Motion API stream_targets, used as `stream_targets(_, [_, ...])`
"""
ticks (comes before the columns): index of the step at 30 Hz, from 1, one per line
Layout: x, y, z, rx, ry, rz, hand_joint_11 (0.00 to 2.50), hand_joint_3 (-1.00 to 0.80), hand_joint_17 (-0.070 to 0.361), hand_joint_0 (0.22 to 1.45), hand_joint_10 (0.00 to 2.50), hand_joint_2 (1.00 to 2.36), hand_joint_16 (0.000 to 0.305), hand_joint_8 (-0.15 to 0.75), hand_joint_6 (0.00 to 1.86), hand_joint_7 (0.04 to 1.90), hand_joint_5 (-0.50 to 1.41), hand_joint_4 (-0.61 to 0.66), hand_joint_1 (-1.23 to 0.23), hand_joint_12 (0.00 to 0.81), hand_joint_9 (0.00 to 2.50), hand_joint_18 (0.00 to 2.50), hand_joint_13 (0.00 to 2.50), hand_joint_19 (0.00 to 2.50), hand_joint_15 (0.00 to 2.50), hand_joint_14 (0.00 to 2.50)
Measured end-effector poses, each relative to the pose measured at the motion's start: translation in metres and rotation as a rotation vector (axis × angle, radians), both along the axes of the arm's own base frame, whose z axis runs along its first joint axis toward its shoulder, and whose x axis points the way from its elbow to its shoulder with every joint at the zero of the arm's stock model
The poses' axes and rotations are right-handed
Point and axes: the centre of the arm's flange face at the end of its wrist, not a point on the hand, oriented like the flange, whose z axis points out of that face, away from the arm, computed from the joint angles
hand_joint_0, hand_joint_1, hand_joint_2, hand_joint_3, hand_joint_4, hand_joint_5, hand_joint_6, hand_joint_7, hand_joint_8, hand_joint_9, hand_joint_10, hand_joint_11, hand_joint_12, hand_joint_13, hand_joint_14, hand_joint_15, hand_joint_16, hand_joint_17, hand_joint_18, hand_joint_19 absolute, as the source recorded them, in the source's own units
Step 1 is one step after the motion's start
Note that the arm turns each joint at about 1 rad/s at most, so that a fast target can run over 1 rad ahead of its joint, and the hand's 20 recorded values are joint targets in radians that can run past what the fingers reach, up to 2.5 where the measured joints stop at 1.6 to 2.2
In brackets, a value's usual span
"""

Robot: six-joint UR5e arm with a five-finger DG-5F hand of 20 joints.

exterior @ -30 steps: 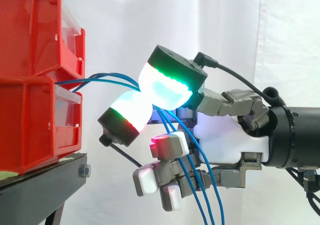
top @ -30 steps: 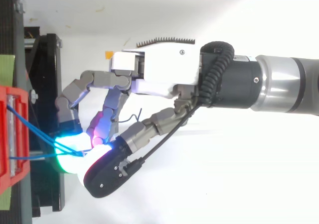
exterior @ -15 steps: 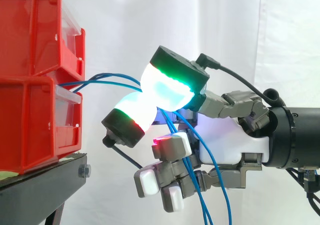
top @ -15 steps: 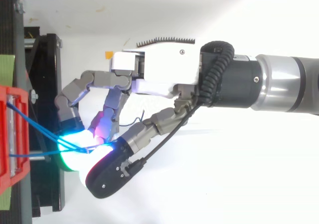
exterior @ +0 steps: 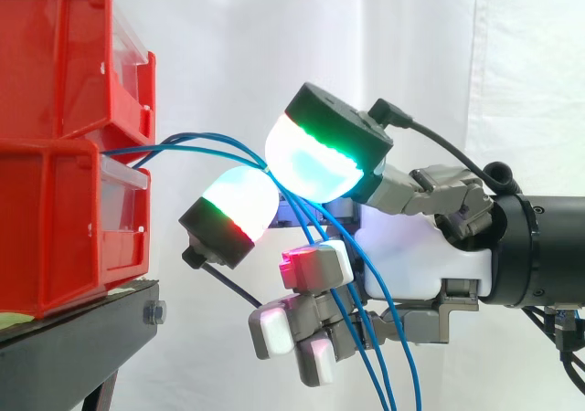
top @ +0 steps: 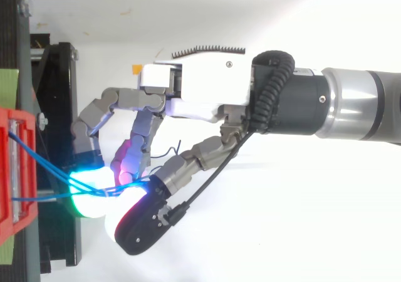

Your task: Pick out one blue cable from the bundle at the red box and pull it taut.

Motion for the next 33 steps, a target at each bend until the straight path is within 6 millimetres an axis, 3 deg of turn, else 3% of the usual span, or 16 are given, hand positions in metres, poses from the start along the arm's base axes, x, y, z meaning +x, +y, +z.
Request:
stream_targets(4, [0.0002, 0.0002, 0.0005, 0.000, -0.001, 0.003, 0.83, -0.50, 0.120, 0.50, 0.03, 1.00, 0.053, 0.311, 0.92, 0.92, -0.08, -0.02, -0.68, 0.361, 1.35, 0.99, 1.06, 0.77, 0.56, 0.02])
stream_targets(8, [0.0006, 0.0003, 0.0013, 0.000, -0.003, 0.005, 0.85, -0.50, 0.109, 0.58, 0.03, 1.00, 0.049, 0.287, 0.92, 1.01, -0.08, -0.11, -0.57, 0.335, 1.34, 0.96, 1.06, 0.81, 0.58, 0.02])
stream_targets(25, [-0.0005, -0.0013, 0.0006, -0.001, 0.009, 0.009, 0.88, -0.28, 0.111, 0.63, 0.03, 1.02, 0.049, 0.309, 0.93, 1.03, -0.07, -0.06, -0.78, 0.348, 1.36, 0.99, 1.10, 0.81, 0.60, 0.02])
stream_targets(28, [-0.0003, -0.0012, 0.0009, -0.001, 0.007, 0.011, 0.86, -0.31, 0.111, 0.64, 0.03, 1.02, 0.049, 0.306, 0.93, 1.00, -0.08, -0.05, -0.79, 0.345, 1.35, 0.99, 1.10, 0.80, 0.60, 0.02])
stream_targets(33, [-0.0003, -0.0007, 0.0008, -0.001, 0.007, 0.012, 0.85, -0.50, 0.111, 0.61, 0.03, 1.00, 0.050, 0.301, 0.92, 0.98, -0.09, 0.00, -0.72, 0.349, 1.34, 0.98, 1.09, 0.81, 0.60, 0.02])
